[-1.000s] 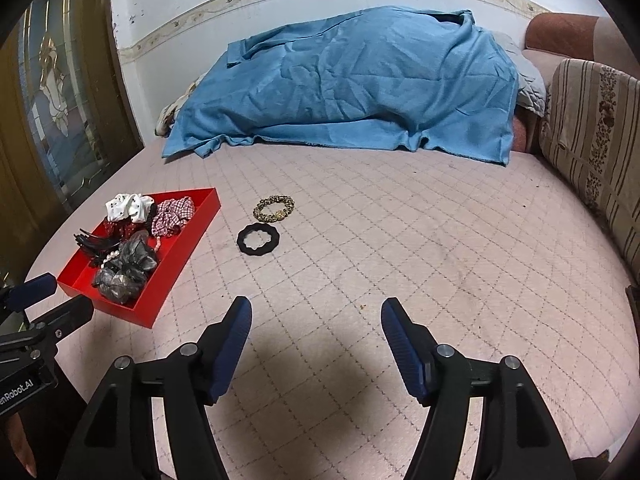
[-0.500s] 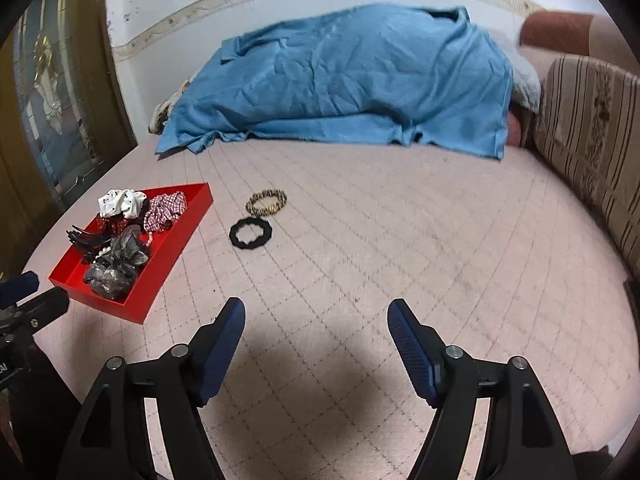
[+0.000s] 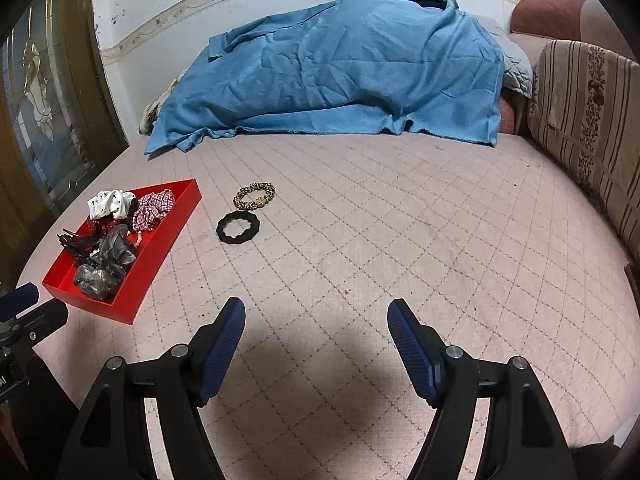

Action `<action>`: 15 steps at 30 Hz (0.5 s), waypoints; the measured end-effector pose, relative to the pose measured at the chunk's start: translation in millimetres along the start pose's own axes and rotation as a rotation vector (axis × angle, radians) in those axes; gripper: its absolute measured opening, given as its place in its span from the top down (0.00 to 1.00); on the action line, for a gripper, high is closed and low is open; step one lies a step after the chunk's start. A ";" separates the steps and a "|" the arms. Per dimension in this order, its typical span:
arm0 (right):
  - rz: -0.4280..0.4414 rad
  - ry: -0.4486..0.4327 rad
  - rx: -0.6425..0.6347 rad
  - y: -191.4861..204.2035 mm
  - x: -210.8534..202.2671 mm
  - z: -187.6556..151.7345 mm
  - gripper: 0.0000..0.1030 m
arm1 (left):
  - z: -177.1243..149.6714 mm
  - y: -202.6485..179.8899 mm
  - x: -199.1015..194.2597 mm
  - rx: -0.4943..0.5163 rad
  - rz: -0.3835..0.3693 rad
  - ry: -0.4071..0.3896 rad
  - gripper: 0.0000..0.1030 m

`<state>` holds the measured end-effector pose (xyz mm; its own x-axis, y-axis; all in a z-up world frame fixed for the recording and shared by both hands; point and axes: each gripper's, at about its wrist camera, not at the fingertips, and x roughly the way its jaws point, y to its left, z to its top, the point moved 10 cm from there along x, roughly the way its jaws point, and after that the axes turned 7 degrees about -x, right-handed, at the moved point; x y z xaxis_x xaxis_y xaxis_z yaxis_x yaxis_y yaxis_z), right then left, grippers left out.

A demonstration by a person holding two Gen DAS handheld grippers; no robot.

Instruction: Organize jewelry

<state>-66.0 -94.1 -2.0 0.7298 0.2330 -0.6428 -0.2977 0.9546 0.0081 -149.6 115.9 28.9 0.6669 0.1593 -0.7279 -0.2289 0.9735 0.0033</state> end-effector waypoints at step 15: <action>0.004 0.028 -0.017 -1.6 10.7 -2.9 0.24 | -11.6 -7.1 20.6 0.015 -0.007 0.055 0.34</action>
<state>-59.5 -93.6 -11.1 0.7109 0.2314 -0.6642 -0.3114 0.9503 -0.0023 -142.4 110.4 6.0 0.6286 0.1437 -0.7643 -0.2136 0.9769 0.0080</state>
